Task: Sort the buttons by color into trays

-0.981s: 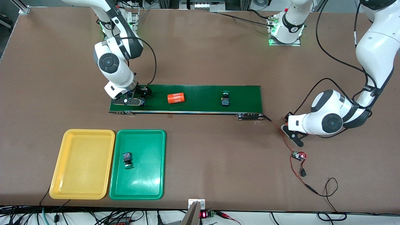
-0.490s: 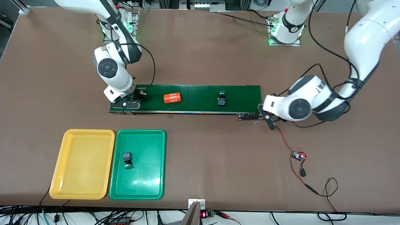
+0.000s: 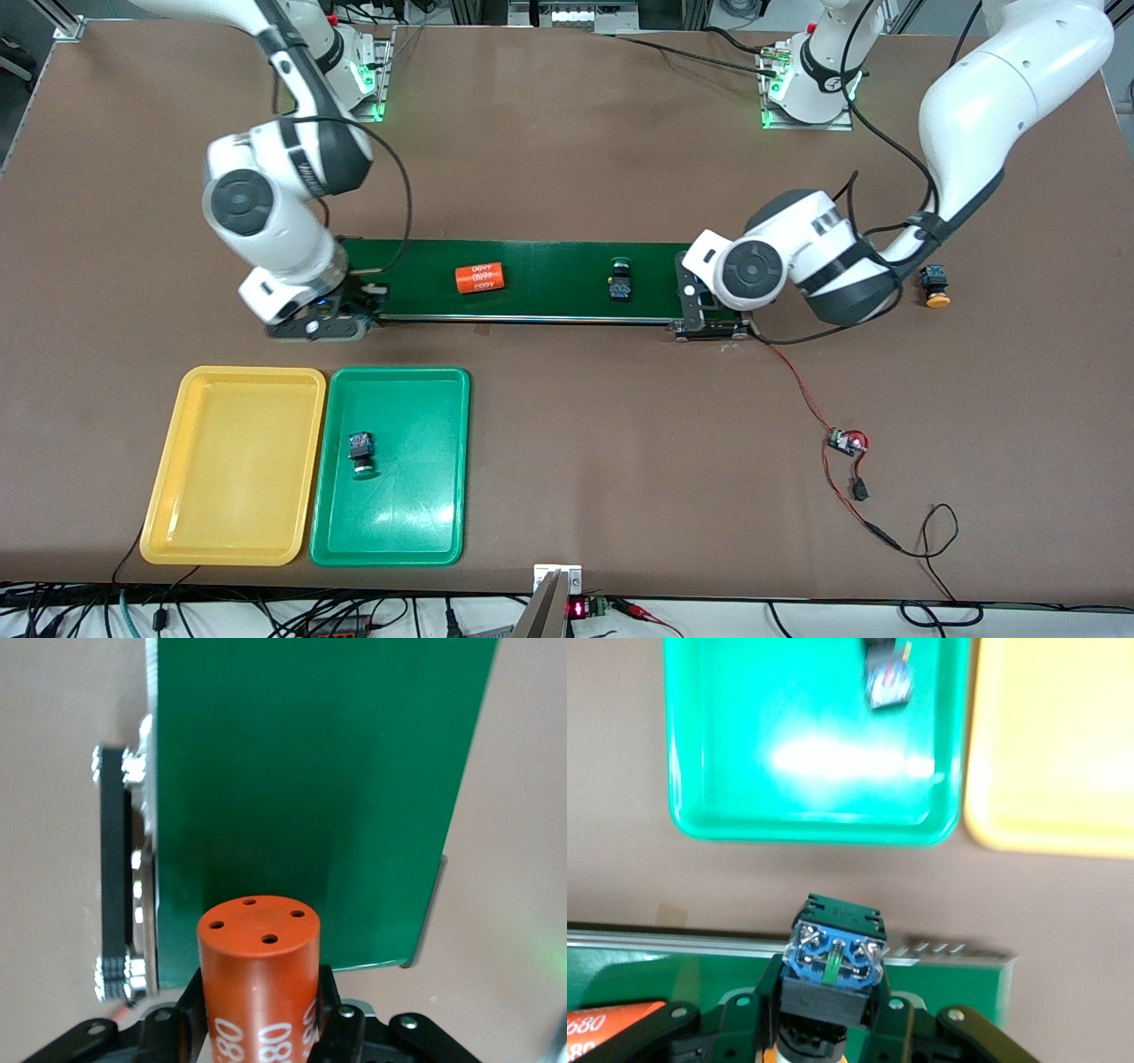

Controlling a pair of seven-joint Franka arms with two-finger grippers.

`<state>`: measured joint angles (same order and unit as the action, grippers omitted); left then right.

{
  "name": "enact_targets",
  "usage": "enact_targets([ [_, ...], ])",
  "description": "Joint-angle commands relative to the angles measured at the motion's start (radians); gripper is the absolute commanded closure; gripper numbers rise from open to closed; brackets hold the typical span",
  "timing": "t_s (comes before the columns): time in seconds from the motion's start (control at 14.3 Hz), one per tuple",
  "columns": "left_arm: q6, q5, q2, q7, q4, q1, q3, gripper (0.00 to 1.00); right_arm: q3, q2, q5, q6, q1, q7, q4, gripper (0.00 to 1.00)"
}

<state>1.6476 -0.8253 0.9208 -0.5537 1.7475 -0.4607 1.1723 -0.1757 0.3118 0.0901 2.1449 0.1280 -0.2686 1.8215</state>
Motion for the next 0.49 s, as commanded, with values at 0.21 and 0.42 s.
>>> enact_targets([
  [0.21,-0.012,-0.038,-0.019,-0.074,0.006,0.077,0.001,1.0,0.16,0.194,0.01,-0.03,-0.066,0.311,-0.185,0.99],
  [0.42,-0.012,-0.038,-0.019,-0.069,0.021,0.08,0.001,0.92,0.163,0.286,0.011,0.132,-0.152,0.44,-0.197,0.99],
])
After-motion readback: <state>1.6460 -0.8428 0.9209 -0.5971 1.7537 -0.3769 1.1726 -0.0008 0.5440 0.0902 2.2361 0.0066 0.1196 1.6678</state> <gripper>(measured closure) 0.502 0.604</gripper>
